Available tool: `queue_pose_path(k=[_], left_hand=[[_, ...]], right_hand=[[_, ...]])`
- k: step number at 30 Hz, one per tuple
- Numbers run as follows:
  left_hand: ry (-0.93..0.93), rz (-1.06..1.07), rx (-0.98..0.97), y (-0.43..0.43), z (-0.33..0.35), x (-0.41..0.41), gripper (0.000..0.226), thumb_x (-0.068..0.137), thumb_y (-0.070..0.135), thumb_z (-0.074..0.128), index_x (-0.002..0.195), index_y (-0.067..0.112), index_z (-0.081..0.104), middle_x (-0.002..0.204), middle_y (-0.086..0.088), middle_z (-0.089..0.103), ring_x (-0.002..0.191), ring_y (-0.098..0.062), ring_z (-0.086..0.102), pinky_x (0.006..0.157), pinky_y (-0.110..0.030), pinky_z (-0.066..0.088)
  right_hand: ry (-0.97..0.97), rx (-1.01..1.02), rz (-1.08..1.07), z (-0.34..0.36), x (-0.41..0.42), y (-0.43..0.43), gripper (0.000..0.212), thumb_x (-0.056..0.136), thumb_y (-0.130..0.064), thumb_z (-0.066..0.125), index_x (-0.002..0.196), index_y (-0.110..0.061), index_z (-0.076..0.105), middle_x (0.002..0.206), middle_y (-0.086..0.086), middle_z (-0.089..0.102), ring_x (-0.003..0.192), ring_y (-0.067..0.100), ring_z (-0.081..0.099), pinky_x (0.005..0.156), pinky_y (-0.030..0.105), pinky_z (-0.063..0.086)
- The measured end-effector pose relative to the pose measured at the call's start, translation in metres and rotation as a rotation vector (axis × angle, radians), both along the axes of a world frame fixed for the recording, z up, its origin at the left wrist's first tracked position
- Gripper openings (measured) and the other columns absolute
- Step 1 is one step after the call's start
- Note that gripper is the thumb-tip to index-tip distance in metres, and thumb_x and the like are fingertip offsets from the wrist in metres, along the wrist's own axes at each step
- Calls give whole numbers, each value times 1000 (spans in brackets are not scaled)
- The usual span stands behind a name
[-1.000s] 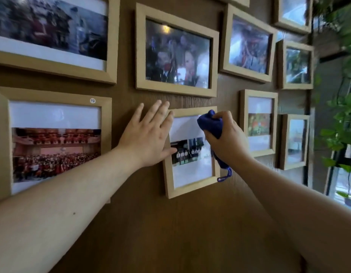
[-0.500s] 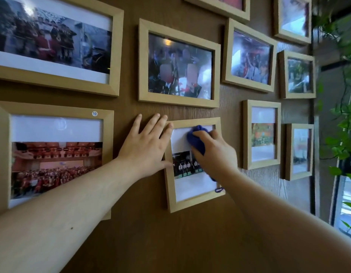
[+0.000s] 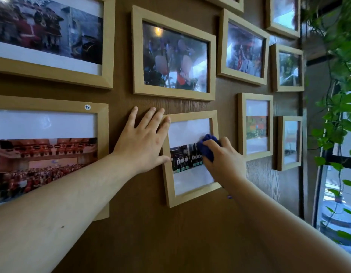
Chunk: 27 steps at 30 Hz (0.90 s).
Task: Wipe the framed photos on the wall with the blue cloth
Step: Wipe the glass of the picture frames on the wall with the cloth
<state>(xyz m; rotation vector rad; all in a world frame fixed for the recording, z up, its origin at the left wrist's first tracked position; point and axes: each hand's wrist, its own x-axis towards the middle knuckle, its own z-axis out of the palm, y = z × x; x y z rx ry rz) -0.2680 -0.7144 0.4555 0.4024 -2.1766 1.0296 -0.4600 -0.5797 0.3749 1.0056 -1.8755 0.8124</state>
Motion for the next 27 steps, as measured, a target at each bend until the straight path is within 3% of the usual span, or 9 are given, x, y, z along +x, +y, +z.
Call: queue_pose_path(k=[4, 8, 10, 14, 18, 21, 24, 27], left_hand=[[2, 7, -11, 1, 0, -1, 102, 76, 73, 49, 149, 17, 7, 160, -12, 8, 147, -28, 1, 116, -60, 1], [5, 6, -24, 0, 0, -1, 100, 76, 73, 47, 149, 16, 7, 160, -13, 8, 146, -28, 1, 116, -60, 2], [1, 6, -24, -1, -1, -1, 101, 76, 74, 45, 149, 16, 6, 160, -13, 7, 146, -28, 1, 116, -60, 2], [-10, 8, -28, -2, -1, 1, 101, 77, 75, 42, 149, 16, 3, 161, -13, 2, 147, -28, -3, 116, -60, -1], [3, 5, -22, -3, -3, -1, 100, 78, 74, 42, 149, 15, 1, 161, -13, 0, 146, -28, -6, 115, -60, -3], [9, 3, -30, -2, -4, -1, 101, 78, 73, 41, 149, 15, 1, 160, -14, -1, 146, -28, -6, 115, -61, -3], [10, 4, -36, -3, -5, -1, 100, 78, 73, 40, 149, 14, -1, 160, -14, -2, 146, -29, -7, 115, -61, -3], [8, 2, -24, -3, -5, -1, 99, 79, 72, 40, 149, 15, -2, 160, -13, -4, 146, -28, -9, 115, -60, -4]], right_hand=[[142, 37, 147, -9, 35, -17, 34, 81, -38, 61, 114, -29, 54, 101, 2, 53, 64, 14, 47, 47, 19, 31], [166, 50, 194, -15, 44, -22, 37, 82, -39, 59, 117, -32, 50, 102, 1, 51, 69, 16, 51, 48, 22, 34], [133, 67, 145, -18, 28, -14, 38, 81, -40, 60, 117, -33, 50, 104, 1, 52, 70, 17, 53, 49, 23, 37], [-123, 7, 56, -26, -4, 7, 34, 81, -40, 57, 114, -38, 50, 98, -2, 49, 66, 21, 54, 49, 29, 43], [-89, 74, 34, -32, 0, 10, 30, 82, -37, 56, 112, -33, 54, 98, -1, 48, 64, 22, 54, 49, 28, 41], [-4, 183, 178, -36, 24, 2, 35, 81, -37, 59, 116, -34, 52, 107, 0, 51, 72, 20, 56, 52, 29, 46], [-52, 291, 399, -40, 39, -4, 40, 83, -42, 57, 121, -38, 48, 110, -4, 49, 81, 15, 54, 60, 27, 47], [-74, 340, 400, -40, 31, 3, 38, 83, -43, 56, 120, -40, 50, 106, -8, 49, 80, 12, 52, 62, 27, 47]])
